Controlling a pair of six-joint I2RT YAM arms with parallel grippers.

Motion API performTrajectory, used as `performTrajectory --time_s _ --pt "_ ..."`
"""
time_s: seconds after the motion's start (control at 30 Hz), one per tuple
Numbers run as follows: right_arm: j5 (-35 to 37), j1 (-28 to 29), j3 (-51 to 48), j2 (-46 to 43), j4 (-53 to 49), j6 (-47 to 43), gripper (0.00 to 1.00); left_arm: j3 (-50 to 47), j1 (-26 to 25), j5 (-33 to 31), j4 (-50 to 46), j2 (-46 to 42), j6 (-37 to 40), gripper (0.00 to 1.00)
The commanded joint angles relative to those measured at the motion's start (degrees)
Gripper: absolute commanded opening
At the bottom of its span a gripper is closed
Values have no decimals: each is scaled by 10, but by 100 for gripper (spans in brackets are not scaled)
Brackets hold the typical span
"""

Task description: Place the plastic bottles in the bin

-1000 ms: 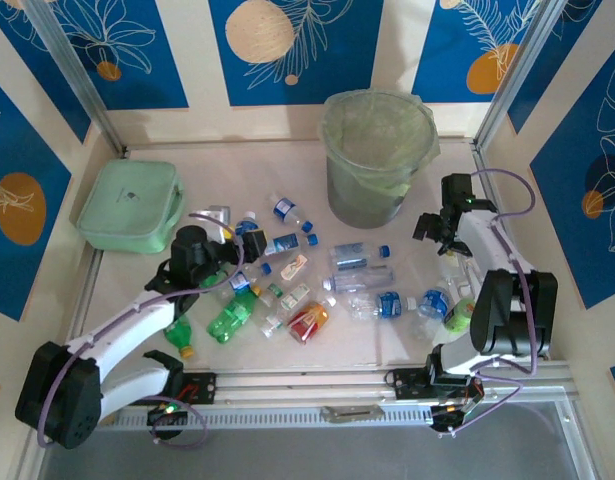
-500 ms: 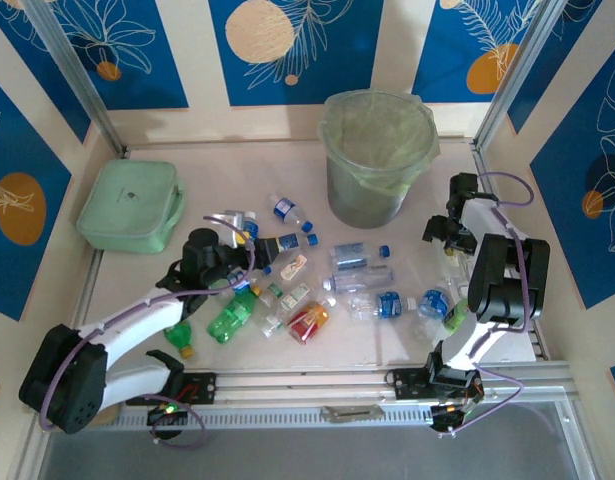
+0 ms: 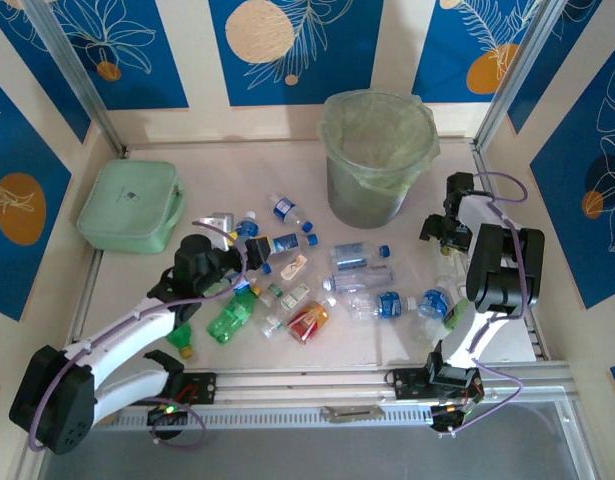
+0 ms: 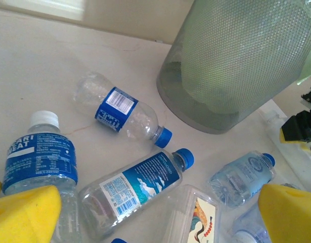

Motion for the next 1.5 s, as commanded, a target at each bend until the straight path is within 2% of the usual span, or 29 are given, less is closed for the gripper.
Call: performTrajectory --time_s 0.0,0.13,0.3,0.47,0.53,0.8,0.97,1.1,1.3,1.47 --pt "6 11 19 17 -4 -13 77 -8 -4 -22 -7 -16 1 100" --pt "16 20 23 23 0 -17 72 -9 -4 -32 -10 -27 0 99" --pt "21 24 26 18 3 -20 60 -16 -4 -56 -16 -44 -2 100" --pt "14 26 30 -20 3 -14 56 -23 6 -118 -36 -66 -31 99" --pt "8 25 36 -42 1 -8 55 -23 21 -124 -43 -73 -47 99" --pt "-12 24 74 -145 -27 27 53 -23 91 -79 -58 -95 -65 99" --pt "-30 25 116 -218 -45 52 51 -22 151 -16 -76 -94 -81 99" --pt "-57 35 159 -265 -33 68 49 -23 176 15 -74 -83 -89 99" --pt "-112 74 264 -252 1 100 47 -18 186 48 -54 -56 -94 99" --pt "-123 122 375 -177 38 106 46 -17 188 74 -60 -47 -102 99"
